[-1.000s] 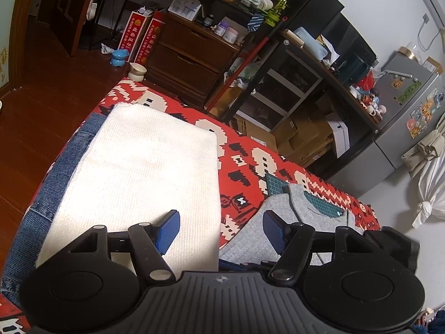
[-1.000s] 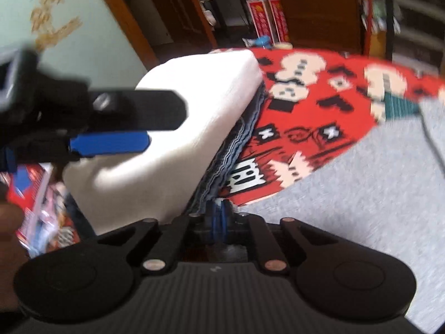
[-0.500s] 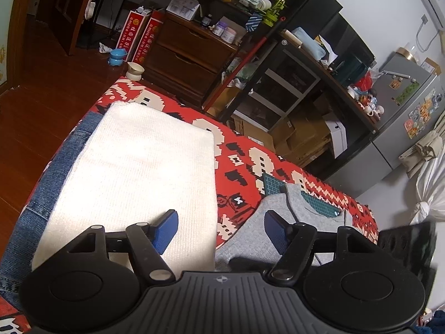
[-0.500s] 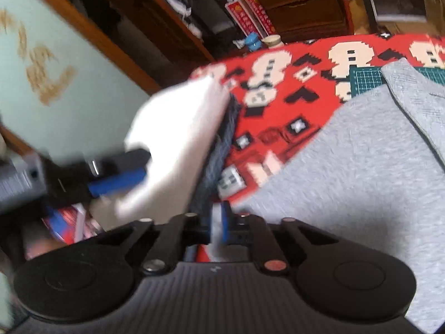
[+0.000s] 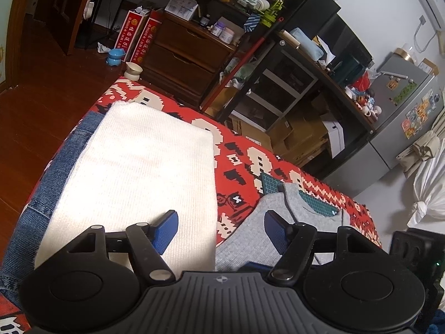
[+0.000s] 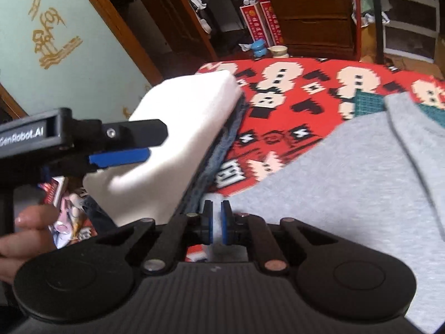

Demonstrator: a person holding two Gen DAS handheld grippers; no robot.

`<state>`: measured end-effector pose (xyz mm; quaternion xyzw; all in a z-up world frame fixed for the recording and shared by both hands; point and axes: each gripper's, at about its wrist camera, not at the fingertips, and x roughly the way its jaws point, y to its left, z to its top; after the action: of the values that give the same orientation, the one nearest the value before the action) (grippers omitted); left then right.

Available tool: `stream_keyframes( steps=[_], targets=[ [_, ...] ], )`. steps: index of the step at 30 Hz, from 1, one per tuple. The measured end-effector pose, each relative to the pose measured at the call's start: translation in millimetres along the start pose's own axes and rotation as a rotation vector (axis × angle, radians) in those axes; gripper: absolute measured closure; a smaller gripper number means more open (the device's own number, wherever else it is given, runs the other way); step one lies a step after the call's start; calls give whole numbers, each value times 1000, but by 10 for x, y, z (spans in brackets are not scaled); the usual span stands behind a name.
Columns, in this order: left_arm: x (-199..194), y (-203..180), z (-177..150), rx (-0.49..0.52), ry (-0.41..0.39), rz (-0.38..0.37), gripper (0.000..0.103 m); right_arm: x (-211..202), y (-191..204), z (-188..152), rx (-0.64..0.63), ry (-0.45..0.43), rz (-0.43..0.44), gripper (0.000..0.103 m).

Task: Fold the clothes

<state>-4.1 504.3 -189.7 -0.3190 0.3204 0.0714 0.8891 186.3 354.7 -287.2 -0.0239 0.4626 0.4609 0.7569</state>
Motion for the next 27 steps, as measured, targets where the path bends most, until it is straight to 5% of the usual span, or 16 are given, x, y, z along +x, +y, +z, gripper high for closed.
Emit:
stream_keyframes(
  steps=[8, 15, 17, 19, 27],
  targets=[
    [-1, -65, -27, 20, 7, 5, 35, -66, 433, -364, -244, -4, -99, 90],
    [-44, -53, -88, 38, 13, 19, 35, 190, 539, -440, -337, 4, -217, 85],
    [-58, -47, -88, 38, 11, 20, 35, 198, 539, -439, -335, -4, -222, 86],
    [-72, -40, -85, 38, 7, 21, 35, 181, 544, -423, -317, 4, -211, 103],
    [-85, -37, -76, 32, 4, 17, 35, 125, 530, -438, -233, 64, -109, 102]
  ],
)
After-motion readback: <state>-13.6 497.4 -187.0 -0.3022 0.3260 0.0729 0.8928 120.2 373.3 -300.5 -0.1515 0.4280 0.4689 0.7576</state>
